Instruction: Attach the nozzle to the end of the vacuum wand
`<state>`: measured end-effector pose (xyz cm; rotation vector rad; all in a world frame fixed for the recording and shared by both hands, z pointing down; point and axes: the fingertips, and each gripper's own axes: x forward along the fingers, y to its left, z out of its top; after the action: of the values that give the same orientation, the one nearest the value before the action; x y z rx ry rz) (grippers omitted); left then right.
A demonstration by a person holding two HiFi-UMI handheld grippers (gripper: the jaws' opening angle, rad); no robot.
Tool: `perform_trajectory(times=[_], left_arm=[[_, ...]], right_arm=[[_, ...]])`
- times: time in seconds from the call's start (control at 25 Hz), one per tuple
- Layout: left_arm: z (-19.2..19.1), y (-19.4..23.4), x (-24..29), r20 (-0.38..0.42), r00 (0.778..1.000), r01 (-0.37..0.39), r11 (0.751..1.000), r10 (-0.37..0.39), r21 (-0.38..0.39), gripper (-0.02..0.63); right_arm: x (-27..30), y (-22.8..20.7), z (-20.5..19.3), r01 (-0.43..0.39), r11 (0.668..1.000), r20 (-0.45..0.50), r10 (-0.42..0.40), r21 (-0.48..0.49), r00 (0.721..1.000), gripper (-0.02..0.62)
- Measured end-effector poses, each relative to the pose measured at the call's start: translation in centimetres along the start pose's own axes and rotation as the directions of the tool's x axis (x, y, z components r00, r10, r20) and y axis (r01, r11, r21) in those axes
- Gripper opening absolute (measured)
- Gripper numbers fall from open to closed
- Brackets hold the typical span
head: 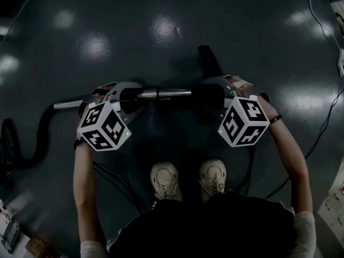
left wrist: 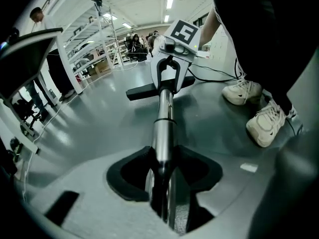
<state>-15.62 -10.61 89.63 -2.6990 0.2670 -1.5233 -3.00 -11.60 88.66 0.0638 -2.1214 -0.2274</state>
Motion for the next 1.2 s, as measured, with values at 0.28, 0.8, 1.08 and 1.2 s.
perform_trajectory(times=[0.28,0.8,1.08,1.2], left_arm=[[1.1,0.1,0.2,0.063,0.998,0.005,0.999,-0.002,-0.051,0.181],[1.4,-0.2,1.7,0.102,0.994,0.037,0.999,-0.033,-0.029,0.173],[3.0,-0.6,2.5,0.126,0.991,0.037,0.998,-0.031,-0.044,0.174],[4.8,0.1,2.0,0.237,0.972,0.012,0.994,0.015,-0.108,0.178]], right_arm=[[-0.2,0.0,1.4,-0.036,0.999,0.004,0.036,0.033,0.999,0.182],[2.7,0.3,2.2,0.006,1.0,-0.009,-0.005,0.007,1.0,0.171],[2.6,0.5,2.4,0.022,0.999,0.006,-0.022,0.027,1.0,0.171],[2.6,0.4,2.4,0.014,0.997,0.023,-0.016,0.079,1.0,0.178]])
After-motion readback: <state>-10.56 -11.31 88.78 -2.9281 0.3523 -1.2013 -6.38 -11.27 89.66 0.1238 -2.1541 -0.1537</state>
